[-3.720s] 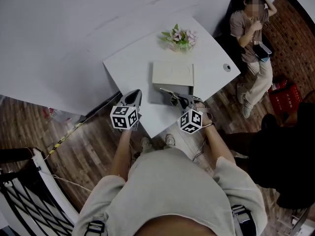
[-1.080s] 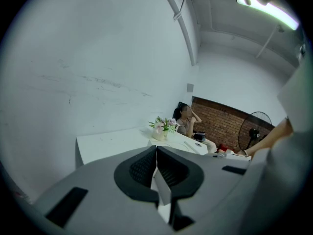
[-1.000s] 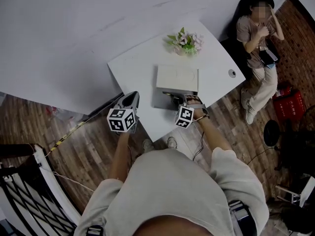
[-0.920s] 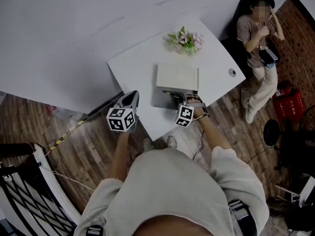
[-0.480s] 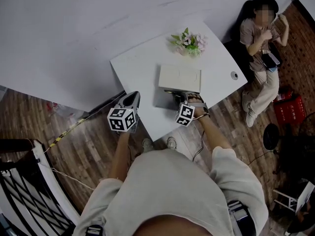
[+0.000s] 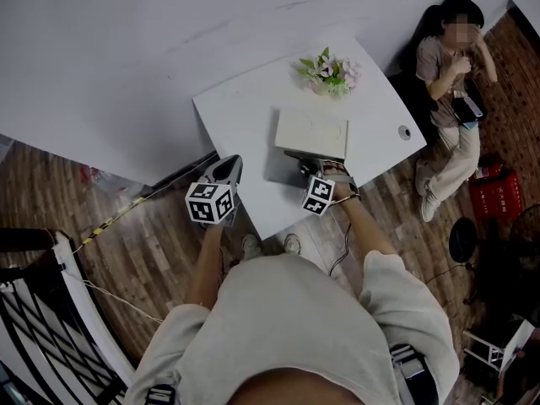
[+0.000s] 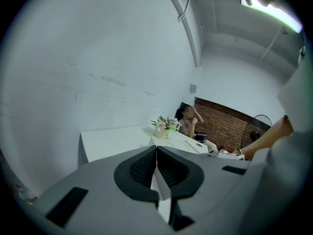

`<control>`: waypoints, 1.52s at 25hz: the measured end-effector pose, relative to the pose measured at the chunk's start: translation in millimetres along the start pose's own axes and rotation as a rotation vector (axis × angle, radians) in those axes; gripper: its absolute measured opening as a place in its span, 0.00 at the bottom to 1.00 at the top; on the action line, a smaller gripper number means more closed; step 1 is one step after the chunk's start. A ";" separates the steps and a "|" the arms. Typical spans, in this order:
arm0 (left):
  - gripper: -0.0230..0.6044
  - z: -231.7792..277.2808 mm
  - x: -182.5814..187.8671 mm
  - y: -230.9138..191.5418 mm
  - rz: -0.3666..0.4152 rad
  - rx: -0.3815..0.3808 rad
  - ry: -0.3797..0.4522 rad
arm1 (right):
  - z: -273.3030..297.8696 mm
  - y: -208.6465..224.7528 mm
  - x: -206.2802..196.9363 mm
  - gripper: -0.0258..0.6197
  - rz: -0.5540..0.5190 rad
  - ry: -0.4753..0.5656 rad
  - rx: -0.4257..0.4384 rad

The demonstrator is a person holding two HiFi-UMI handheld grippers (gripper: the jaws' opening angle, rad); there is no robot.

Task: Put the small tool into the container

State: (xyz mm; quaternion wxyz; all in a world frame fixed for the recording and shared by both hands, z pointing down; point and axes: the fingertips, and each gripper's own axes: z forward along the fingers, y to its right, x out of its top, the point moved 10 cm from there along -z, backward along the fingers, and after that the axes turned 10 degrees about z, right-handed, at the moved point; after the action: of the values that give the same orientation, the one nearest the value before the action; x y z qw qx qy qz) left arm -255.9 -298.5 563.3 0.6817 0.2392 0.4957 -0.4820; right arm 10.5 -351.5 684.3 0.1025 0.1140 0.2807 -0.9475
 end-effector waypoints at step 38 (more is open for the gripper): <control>0.05 10.4 12.5 31.0 0.086 -0.078 0.006 | -57.0 2.8 3.8 0.19 0.253 0.142 -0.025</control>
State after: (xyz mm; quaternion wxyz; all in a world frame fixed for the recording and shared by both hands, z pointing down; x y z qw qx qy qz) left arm -223.0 -299.1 551.4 0.7093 0.2349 0.5053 -0.4317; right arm 16.7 -322.6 635.3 0.2025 0.2138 0.2822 -0.9130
